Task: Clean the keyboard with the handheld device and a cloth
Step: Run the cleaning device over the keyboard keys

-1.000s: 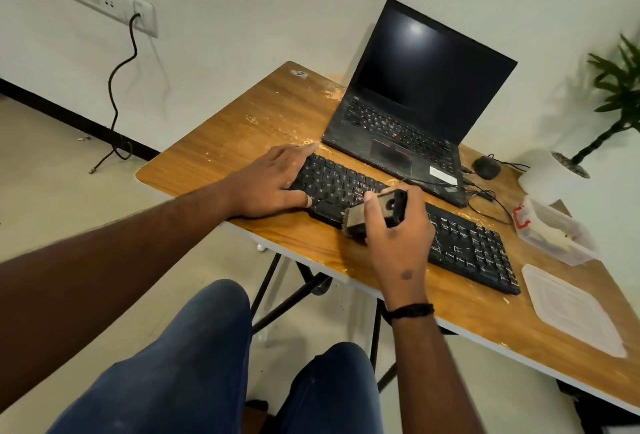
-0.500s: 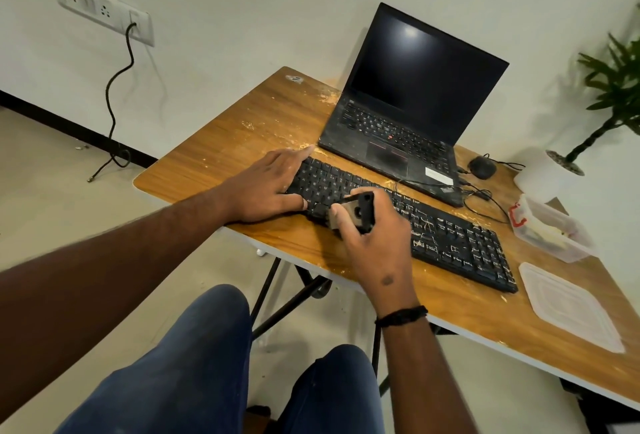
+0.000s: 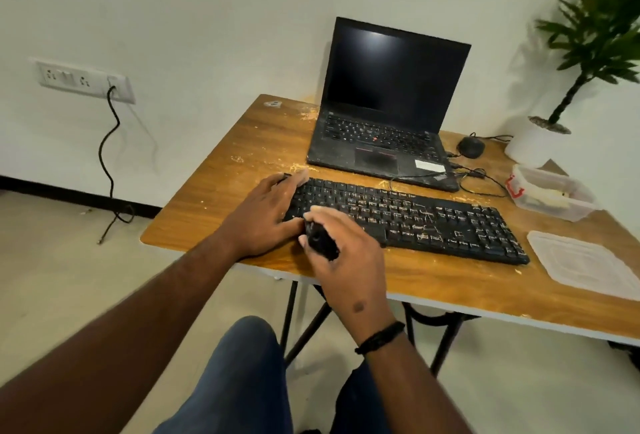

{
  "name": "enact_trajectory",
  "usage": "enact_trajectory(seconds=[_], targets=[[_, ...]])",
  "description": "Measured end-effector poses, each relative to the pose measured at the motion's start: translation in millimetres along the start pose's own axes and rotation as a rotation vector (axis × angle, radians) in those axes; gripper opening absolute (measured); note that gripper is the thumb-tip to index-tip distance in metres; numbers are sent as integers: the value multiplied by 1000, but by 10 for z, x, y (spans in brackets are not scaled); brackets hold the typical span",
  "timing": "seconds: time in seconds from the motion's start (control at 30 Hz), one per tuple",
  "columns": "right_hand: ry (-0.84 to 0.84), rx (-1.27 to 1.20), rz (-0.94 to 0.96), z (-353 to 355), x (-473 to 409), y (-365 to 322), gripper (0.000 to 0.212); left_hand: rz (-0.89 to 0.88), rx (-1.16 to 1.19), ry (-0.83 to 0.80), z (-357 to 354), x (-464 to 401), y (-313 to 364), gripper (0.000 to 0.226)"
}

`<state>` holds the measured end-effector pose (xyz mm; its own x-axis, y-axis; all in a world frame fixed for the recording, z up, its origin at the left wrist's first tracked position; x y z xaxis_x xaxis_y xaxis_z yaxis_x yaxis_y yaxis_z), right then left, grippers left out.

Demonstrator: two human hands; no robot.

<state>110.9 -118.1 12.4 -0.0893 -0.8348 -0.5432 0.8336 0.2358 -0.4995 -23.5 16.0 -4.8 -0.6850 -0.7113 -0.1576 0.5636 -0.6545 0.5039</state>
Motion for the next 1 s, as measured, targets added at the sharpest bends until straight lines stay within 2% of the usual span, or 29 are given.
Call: enact_trajectory(seconds=[0.1, 0.2, 0.3, 0.4, 0.5, 0.57, 0.7, 0.8, 1.0], targets=[[-71, 160, -32, 29, 47, 74, 29, 11, -10, -14, -19, -21, -38, 93], [-13, 241, -139, 232, 104, 181, 22, 6, 3, -4, -26, -30, -34, 89], [84, 200, -256, 418, 90, 292, 21, -7, -3, -5, -31, -38, -29, 88], [22, 82, -272, 400, -14, 232, 26, 1, 7, -10, -36, -37, -41, 88], [-71, -90, -259, 339, -194, 118, 21, -9, 6, 0, -18, -16, -26, 90], [-75, -168, -285, 400, -329, 138, 18, -11, 15, 11, -8, -4, -6, 90], [121, -158, -440, 770, -493, 354, 24, -11, 29, 26, -21, -16, -25, 91], [229, -110, -489, 946, -501, 510, 28, -25, 35, 31, -36, -34, -63, 92], [118, -216, -549, 583, -386, 547, 23, -35, 23, 27, -54, -43, -78, 89]])
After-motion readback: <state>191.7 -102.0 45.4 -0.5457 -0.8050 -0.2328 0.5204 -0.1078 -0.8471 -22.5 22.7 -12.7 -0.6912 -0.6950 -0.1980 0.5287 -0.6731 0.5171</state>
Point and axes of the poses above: each hand's wrist, its own x-axis away from the middle knuckle, its own z-axis out of the back of the hand, y = z × x, the point moved 1 cm from there along -x, towards the middle knuckle, and after that the axes turned 4 degrees about -y, right-handed, at the moved point
